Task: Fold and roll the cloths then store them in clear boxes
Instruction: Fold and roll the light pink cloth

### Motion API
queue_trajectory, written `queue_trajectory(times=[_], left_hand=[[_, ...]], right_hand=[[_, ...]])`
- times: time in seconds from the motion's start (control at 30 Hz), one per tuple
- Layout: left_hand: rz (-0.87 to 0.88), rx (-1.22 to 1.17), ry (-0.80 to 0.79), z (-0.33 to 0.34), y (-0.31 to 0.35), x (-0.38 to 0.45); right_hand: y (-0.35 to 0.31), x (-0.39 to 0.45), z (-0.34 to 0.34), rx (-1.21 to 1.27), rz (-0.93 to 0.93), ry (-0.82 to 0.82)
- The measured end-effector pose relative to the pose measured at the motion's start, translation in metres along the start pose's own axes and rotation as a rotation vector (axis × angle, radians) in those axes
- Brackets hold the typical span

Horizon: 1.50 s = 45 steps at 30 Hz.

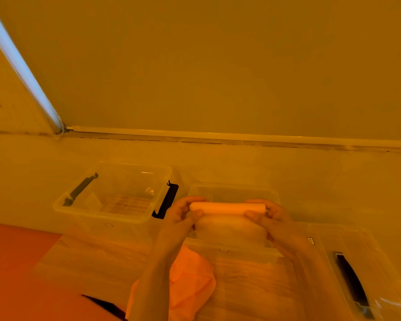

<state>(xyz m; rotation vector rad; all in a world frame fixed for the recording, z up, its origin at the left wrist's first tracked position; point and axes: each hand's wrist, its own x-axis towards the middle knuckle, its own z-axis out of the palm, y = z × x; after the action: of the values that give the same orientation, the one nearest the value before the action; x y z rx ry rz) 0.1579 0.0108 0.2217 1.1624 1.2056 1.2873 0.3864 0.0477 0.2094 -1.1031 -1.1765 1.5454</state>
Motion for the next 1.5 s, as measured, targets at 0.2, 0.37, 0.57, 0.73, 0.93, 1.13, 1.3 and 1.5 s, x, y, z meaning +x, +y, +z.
queue_trajectory(times=[0.2, 0.37, 0.57, 0.73, 0.93, 1.13, 1.3, 1.5], left_hand=[[0.000, 0.023, 0.069, 0.004, -0.001, 0.004], [-0.058, 0.037, 0.114, 0.005, -0.007, 0.008], [-0.158, -0.049, 0.110, 0.009, -0.006, 0.008], [-0.106, 0.108, 0.095, 0.008, -0.013, 0.010], [-0.110, 0.209, 0.018, 0.008, -0.016, 0.011], [-0.099, 0.263, -0.019, 0.010, -0.016, 0.009], [-0.059, 0.254, -0.004, 0.003, -0.013, 0.008], [-0.079, 0.102, 0.025, 0.004, -0.006, 0.008]], right_hand=[[-0.003, 0.001, 0.003, 0.016, 0.046, 0.014], [-0.004, 0.001, 0.003, 0.002, 0.043, 0.011], [-0.002, 0.002, -0.002, 0.022, 0.035, -0.044], [0.003, 0.004, -0.003, 0.081, -0.002, -0.033], [0.006, 0.004, 0.003, -0.011, 0.027, -0.020], [0.001, 0.002, 0.010, -0.151, -0.028, 0.060], [-0.004, 0.001, 0.007, -0.184, 0.015, 0.051], [0.000, 0.002, 0.006, 0.025, 0.084, -0.040]])
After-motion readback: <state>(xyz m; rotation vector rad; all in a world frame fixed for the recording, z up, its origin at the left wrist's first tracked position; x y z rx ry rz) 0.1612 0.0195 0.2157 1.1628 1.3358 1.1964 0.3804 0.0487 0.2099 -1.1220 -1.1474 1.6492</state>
